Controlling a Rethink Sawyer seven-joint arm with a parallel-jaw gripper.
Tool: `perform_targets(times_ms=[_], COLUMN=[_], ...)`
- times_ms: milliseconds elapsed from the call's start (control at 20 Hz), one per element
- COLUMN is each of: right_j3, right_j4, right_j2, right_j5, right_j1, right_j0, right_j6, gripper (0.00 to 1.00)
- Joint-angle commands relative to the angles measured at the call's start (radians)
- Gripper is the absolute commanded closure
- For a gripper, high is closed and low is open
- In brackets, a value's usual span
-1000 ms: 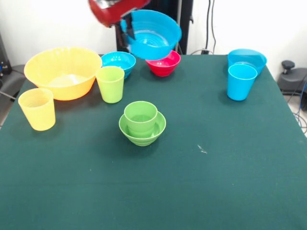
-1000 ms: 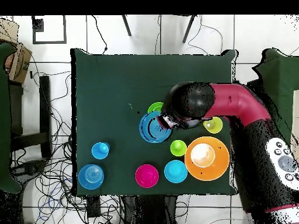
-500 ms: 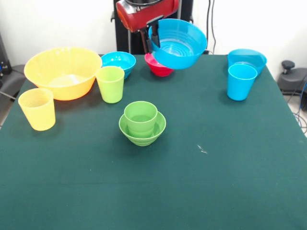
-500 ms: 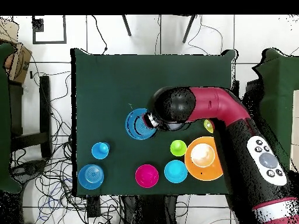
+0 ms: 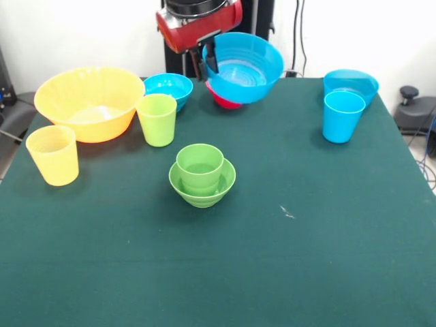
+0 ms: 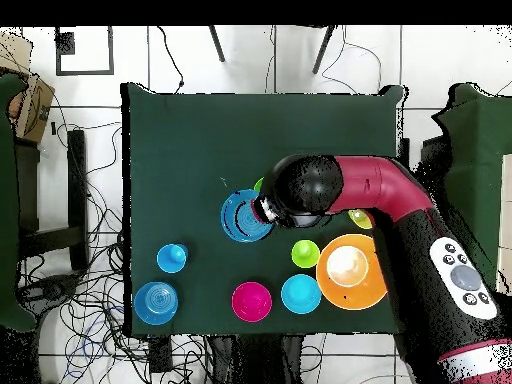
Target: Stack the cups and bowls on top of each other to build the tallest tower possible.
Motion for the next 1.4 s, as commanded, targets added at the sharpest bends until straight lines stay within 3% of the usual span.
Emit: perform_targets(times_ms=[50, 650, 950, 1400], right_j3=[-0.020, -0.025, -0.022, -0.068], right_j4=[-0.097, -0.130, -0.096, -0.020], right_j2=[-0.060, -0.047, -0.030, -0.059], right_j5=[-0.042, -0.108, -0.113, 0.105], right_j1=[0.078, 0.123, 0.147, 0.148], right_j0=[0.004, -0.022, -0.042, -0.009], right_j6=[-0.024, -0.038, -0.042, 0.015], gripper=[1.00, 1.00, 1.00, 1.00])
